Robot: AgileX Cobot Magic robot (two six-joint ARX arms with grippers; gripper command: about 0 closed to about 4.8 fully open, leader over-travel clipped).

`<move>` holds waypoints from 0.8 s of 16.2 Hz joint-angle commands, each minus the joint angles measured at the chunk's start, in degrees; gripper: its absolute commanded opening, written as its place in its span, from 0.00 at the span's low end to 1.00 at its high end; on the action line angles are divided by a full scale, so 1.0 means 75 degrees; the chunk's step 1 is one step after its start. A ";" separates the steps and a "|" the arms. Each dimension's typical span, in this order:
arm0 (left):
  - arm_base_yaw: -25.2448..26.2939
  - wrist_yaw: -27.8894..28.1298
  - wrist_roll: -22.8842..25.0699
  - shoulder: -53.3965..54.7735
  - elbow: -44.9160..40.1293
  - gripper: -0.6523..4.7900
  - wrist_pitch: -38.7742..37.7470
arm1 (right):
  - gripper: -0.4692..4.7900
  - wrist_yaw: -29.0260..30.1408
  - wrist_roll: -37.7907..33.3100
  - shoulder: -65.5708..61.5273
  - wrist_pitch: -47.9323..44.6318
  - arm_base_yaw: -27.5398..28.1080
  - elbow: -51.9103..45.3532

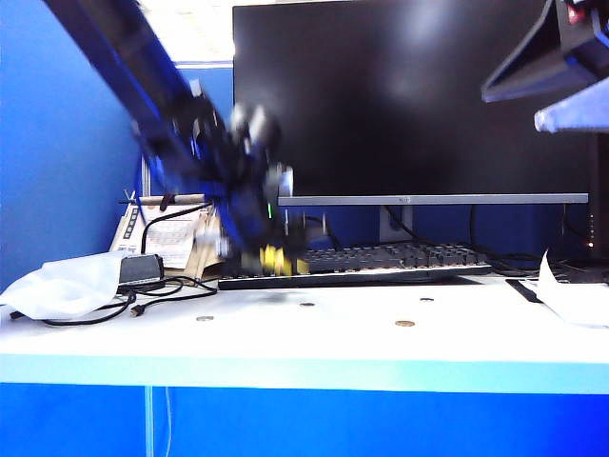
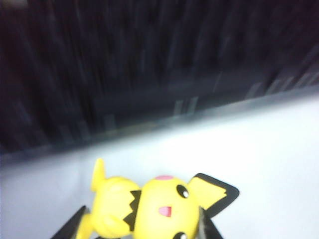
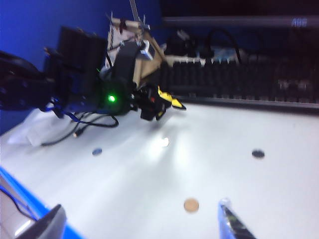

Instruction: Pick up the doll and place it on the similarly colored coin.

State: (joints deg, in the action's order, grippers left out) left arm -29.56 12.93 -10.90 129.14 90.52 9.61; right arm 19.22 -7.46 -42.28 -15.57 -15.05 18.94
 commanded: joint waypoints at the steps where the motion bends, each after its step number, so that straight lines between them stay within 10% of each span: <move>1: -0.0041 -0.0041 0.0187 -0.0495 0.0020 0.11 -0.0210 | 0.83 -0.0029 -0.0009 0.0015 -0.0306 0.0000 0.0044; 13: -0.2381 -0.0388 0.0137 -0.1868 -0.1894 0.11 0.0851 | 0.83 0.0542 -0.0440 -0.0265 -0.0291 0.1603 0.0044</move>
State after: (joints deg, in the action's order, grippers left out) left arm -46.70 10.07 -9.91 115.63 76.12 14.39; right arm 22.81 -10.31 -44.42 -17.04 -3.07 18.94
